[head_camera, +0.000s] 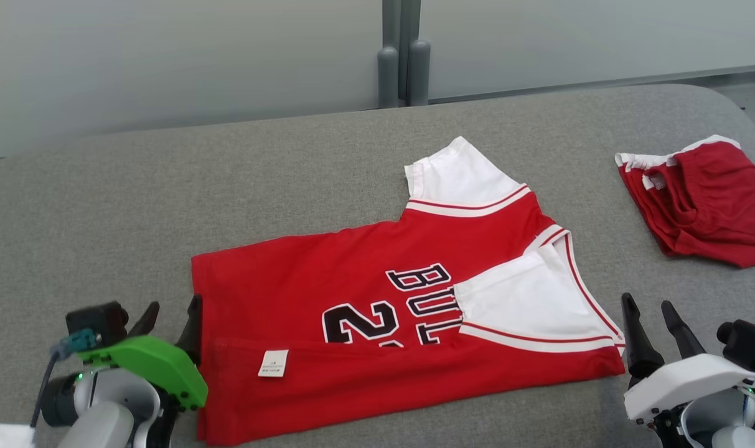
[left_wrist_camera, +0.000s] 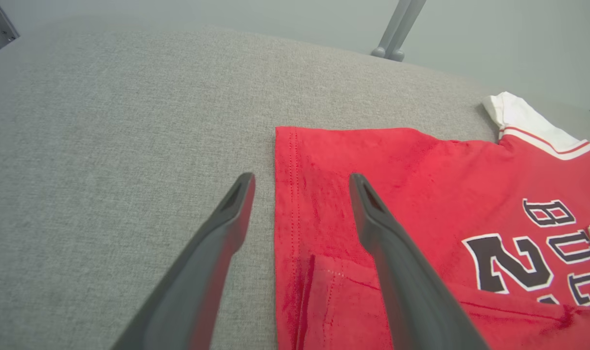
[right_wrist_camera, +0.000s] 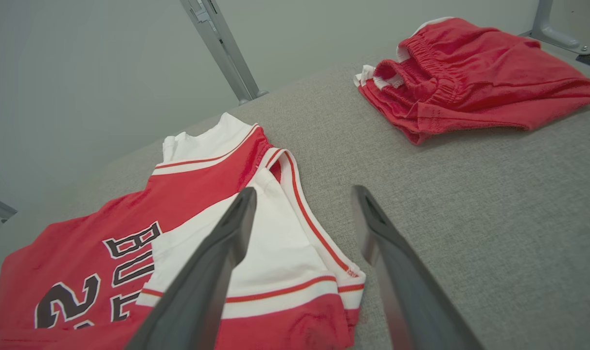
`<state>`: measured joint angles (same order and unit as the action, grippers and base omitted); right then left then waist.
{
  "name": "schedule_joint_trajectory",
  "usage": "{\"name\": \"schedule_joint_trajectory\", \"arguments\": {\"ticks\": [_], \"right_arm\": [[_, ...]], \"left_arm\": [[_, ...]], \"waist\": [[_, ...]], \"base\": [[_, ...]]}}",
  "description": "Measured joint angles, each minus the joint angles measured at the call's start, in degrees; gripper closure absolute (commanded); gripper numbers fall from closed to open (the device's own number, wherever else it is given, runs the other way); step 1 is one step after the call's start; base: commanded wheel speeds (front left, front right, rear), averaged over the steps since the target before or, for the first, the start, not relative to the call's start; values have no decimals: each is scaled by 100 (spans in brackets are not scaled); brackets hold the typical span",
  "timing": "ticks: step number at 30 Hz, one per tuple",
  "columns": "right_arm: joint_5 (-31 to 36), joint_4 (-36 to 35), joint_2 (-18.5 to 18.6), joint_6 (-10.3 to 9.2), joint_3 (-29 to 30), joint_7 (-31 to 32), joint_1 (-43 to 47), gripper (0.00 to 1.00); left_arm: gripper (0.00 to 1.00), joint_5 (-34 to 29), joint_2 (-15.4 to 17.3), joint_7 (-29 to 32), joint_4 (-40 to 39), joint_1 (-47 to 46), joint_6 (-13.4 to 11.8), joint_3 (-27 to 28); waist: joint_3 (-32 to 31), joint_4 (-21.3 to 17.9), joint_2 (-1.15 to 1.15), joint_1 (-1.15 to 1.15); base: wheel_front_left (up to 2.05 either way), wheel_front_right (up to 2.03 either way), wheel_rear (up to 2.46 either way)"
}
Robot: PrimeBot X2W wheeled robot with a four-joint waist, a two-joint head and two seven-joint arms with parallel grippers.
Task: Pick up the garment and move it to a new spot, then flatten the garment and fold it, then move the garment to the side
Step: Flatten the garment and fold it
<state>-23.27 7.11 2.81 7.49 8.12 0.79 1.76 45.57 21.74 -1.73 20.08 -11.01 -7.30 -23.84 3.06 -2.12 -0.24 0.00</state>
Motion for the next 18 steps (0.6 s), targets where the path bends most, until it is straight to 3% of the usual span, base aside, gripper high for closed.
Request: {"name": "schedule_joint_trajectory", "arguments": {"ticks": [8, 18], "right_arm": [[69, -214, 0, 0, -290, 143, -262, 0], [96, -257, 0, 0, -452, 164, -514, 0]], "left_arm": [[0, -220, 40, 368, 1060, -1149, 287, -223], [0, -422, -45, 360, 2334, -2104, 587, -428]], "waist": [[321, -155, 0, 0], [800, -398, 0, 0]], "base": [[0, 0, 0], [0, 0, 0]]}}
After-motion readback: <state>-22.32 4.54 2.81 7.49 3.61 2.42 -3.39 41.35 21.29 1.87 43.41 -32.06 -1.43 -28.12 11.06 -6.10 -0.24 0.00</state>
